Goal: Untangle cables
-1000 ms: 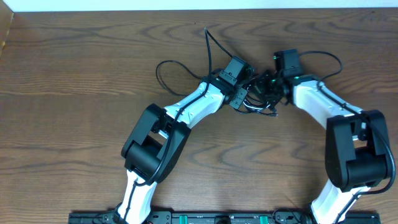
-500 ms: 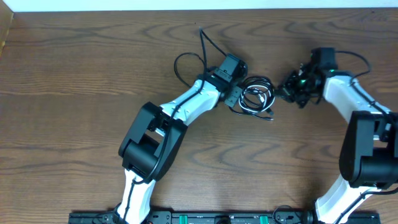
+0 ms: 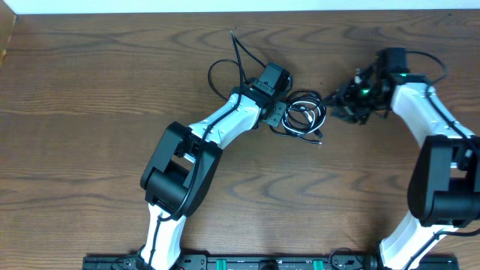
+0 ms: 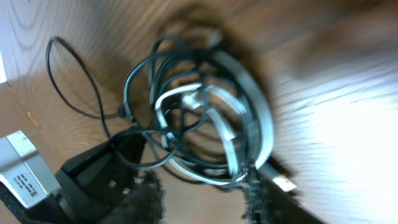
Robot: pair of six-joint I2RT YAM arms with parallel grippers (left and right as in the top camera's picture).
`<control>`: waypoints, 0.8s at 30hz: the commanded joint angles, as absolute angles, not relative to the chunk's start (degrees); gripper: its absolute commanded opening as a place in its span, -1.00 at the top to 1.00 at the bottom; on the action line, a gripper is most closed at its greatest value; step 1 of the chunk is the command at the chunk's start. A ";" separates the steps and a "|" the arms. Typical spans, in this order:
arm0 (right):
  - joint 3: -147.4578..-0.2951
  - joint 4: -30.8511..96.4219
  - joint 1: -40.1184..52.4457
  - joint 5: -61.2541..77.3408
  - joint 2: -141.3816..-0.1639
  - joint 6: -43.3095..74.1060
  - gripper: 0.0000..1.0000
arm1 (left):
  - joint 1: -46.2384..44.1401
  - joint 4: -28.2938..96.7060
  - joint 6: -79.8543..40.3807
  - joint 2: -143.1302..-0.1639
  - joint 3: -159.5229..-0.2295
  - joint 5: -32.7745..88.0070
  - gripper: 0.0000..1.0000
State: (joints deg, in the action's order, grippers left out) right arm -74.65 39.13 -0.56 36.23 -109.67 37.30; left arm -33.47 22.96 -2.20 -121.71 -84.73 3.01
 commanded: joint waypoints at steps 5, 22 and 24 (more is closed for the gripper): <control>-75.22 35.11 9.78 25.96 -109.84 58.63 0.38 | -33.50 23.07 -11.60 -120.53 -84.60 2.33 0.85; -75.20 28.45 16.64 11.18 -109.84 76.77 0.09 | -34.26 23.11 -32.16 -120.53 -84.60 2.57 0.85; -75.20 27.94 16.88 11.00 -110.08 77.10 0.07 | -34.57 23.14 -32.25 -120.53 -84.60 2.57 0.85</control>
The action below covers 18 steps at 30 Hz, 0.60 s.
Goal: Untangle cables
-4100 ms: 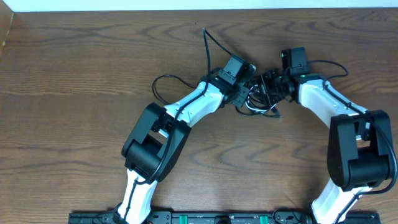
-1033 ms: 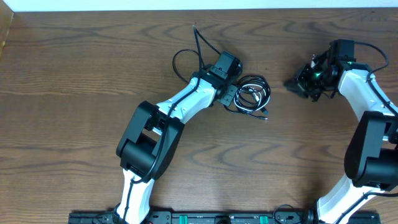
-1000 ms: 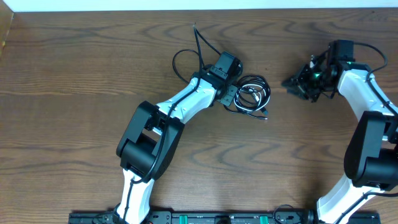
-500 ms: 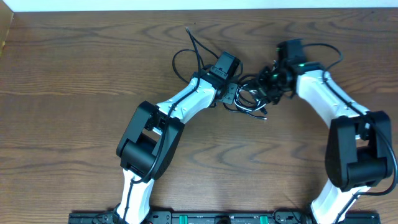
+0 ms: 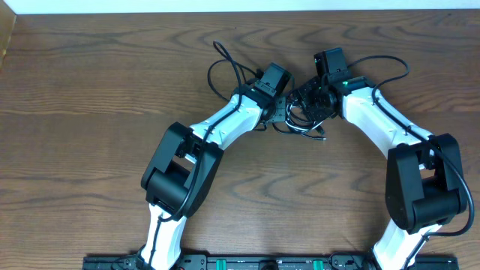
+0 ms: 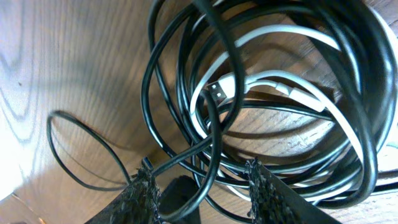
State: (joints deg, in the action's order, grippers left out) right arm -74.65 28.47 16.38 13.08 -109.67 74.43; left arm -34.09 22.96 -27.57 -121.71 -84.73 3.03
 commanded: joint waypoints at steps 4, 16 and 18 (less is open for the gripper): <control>-75.20 27.00 17.76 11.05 -111.18 78.59 0.03 | -35.53 23.05 -32.25 -120.53 -84.60 2.52 0.85; -75.20 24.18 18.31 11.07 -113.49 71.59 0.98 | -36.03 23.14 -31.75 -120.53 -84.60 1.85 0.85; -75.22 24.14 17.61 11.09 -113.43 66.78 0.98 | -36.03 23.38 -30.87 -120.55 -84.60 0.38 0.85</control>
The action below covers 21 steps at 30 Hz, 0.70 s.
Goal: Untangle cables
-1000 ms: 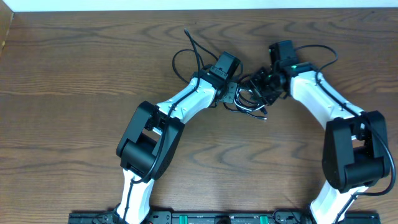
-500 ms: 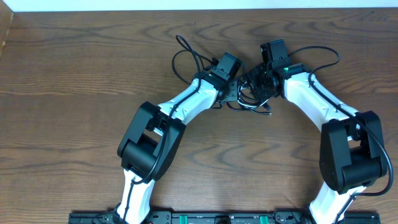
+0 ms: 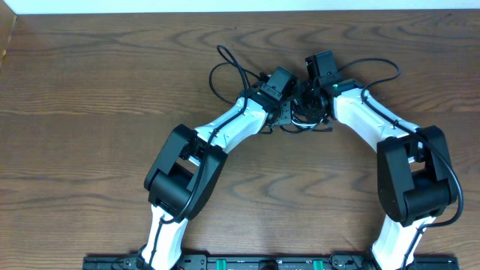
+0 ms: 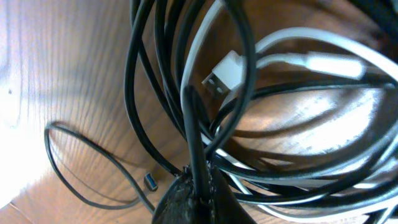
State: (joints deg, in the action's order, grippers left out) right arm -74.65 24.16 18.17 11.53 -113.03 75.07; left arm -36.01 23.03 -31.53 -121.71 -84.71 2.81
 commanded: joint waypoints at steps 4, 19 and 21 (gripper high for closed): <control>-75.22 24.71 14.83 14.31 -112.40 60.03 0.98 | -36.03 25.34 -30.72 -120.55 -84.60 -6.92 0.86; -75.20 30.50 -6.44 31.92 -110.98 45.12 0.98 | -36.03 26.11 -30.72 -120.55 -84.60 -8.67 0.85; -75.20 31.27 -8.47 31.99 -110.98 45.08 0.98 | -36.03 26.11 -30.72 -120.55 -84.60 -8.67 0.85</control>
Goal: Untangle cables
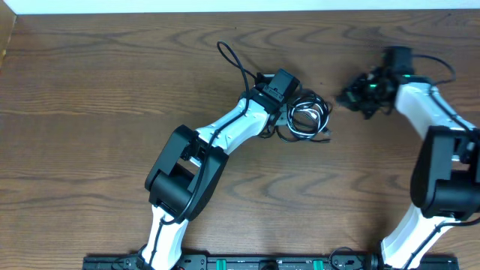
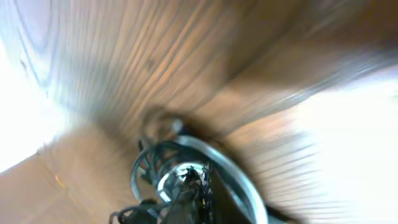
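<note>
A coil of black and white cables (image 1: pixel 306 118) lies on the wooden table (image 1: pixel 90 112) at centre back. One black strand (image 1: pixel 234 58) loops out to its upper left. My left gripper (image 1: pixel 285 112) is at the coil's left edge, its jaws hidden under the wrist. My right gripper (image 1: pixel 346 96) hangs off to the right of the coil. In the blurred right wrist view the right gripper (image 2: pixel 200 182) has its fingers pressed together, with the coil (image 2: pixel 180 163) beyond the tips. No strand can be made out between them.
A plug end (image 1: pixel 328 136) sticks out at the coil's lower right. The table's back edge runs along the top of the overhead view. The two arm bases stand at the near edge.
My right gripper was shut on a black strand inside the coil; it now sits to the right of the coil, still shut. The coil has shifted slightly toward me and the right.
First my right gripper was open to the right of the coil, with the left gripper at the coil's left. Then it stood open over the strands. Then it was shut on a black strand. Now it is back out to the right.
</note>
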Robot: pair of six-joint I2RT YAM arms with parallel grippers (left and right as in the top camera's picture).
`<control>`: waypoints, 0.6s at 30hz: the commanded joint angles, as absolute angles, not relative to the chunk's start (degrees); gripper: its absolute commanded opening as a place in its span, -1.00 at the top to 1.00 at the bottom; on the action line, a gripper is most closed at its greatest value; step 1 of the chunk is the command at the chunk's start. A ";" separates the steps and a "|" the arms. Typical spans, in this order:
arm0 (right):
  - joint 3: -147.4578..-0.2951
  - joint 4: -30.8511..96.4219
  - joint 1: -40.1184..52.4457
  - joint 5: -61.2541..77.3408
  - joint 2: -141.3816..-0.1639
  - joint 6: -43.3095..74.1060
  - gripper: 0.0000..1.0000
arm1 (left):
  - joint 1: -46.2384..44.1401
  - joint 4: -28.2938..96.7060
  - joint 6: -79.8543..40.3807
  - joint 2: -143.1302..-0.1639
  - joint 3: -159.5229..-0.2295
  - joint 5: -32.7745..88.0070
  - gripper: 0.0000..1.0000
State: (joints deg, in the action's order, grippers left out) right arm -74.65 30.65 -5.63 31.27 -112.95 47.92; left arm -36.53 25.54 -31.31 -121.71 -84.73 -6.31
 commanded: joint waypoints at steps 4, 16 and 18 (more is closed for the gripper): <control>-75.20 31.29 -10.81 31.90 -110.98 44.86 0.98 | -36.03 26.04 -30.74 -120.55 -84.60 -8.64 0.85; -75.20 33.34 -4.78 47.09 -110.98 41.41 -0.12 | -36.03 25.87 -30.72 -120.55 -84.60 -8.64 0.85; -75.20 34.11 -2.26 46.94 -110.98 41.04 -0.17 | -36.03 25.89 -30.72 -120.55 -84.60 -8.64 0.85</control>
